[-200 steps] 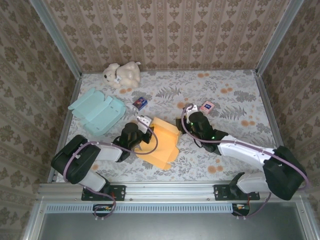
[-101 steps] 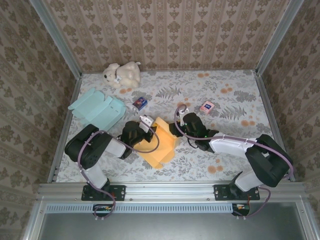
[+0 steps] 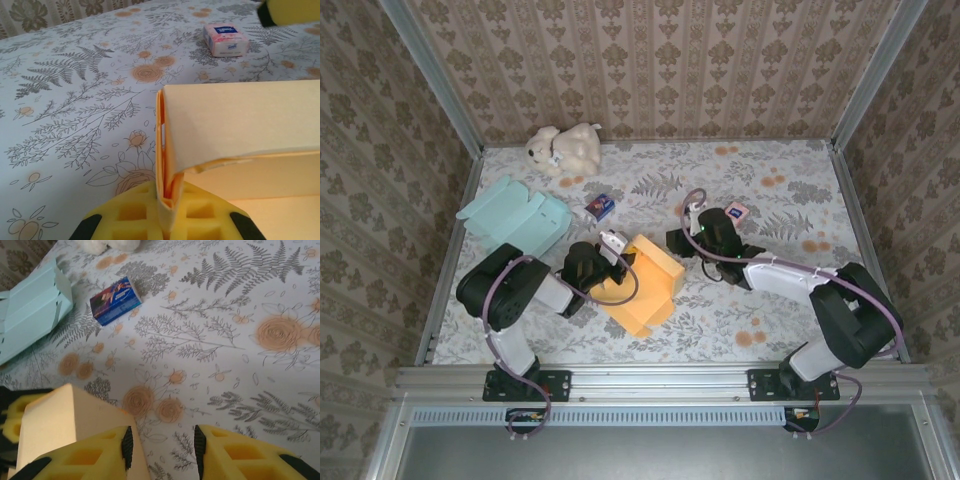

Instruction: Fold the paper box

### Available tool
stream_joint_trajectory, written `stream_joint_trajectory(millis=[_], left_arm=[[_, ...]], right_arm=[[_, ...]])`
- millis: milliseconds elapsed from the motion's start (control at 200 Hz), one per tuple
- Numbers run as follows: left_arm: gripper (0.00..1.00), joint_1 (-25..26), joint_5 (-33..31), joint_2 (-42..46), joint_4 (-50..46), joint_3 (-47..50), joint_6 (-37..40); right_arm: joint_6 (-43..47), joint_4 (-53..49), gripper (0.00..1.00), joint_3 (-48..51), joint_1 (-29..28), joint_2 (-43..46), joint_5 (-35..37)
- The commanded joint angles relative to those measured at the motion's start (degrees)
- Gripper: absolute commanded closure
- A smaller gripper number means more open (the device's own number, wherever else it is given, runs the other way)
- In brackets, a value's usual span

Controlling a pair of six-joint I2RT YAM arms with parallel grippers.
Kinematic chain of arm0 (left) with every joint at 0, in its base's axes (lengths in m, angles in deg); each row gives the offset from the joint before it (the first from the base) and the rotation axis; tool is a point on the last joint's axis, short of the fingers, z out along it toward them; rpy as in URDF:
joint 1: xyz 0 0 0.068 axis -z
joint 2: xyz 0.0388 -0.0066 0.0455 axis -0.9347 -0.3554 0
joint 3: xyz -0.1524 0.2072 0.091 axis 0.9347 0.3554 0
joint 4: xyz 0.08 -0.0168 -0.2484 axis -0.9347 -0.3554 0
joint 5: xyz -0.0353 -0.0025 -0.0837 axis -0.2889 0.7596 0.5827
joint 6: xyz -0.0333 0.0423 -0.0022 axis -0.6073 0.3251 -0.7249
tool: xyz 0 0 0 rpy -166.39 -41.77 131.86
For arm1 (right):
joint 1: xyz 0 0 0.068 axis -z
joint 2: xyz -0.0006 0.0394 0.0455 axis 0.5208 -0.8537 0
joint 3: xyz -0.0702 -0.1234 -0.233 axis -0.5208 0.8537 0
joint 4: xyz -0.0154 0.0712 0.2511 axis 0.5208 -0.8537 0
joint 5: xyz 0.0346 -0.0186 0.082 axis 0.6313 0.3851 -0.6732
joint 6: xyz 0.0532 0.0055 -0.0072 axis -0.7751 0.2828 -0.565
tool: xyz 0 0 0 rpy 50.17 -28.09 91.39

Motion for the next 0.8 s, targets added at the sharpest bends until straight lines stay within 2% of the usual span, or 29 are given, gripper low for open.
stream_joint_trajectory(millis=[0, 125, 470, 795], left_arm=[[1.00, -0.5, 3.3, -1.6, 1.0, 1.0, 0.6], [1.00, -0.6, 3.9, -2.2, 1.5, 0.8, 0.3], [1.00, -0.7, 4.4, -3.3, 2.0, 0.1, -1.2], [1.00, -0.6, -2.7, -2.2, -2.6, -2.0, -5.9]], right_arm=[[1.7, -3.0, 0.61, -3.8, 3.1, -3.4, -6.9], [3.4, -4.3, 0.62, -5.9, 3.8, -7.4, -10.7], [7.6, -1.8, 0.66, -10.9, 3.7, -19.9, -28.9], [9.7, 5.3, 0.70, -9.7, 2.5, -23.9, -43.7]])
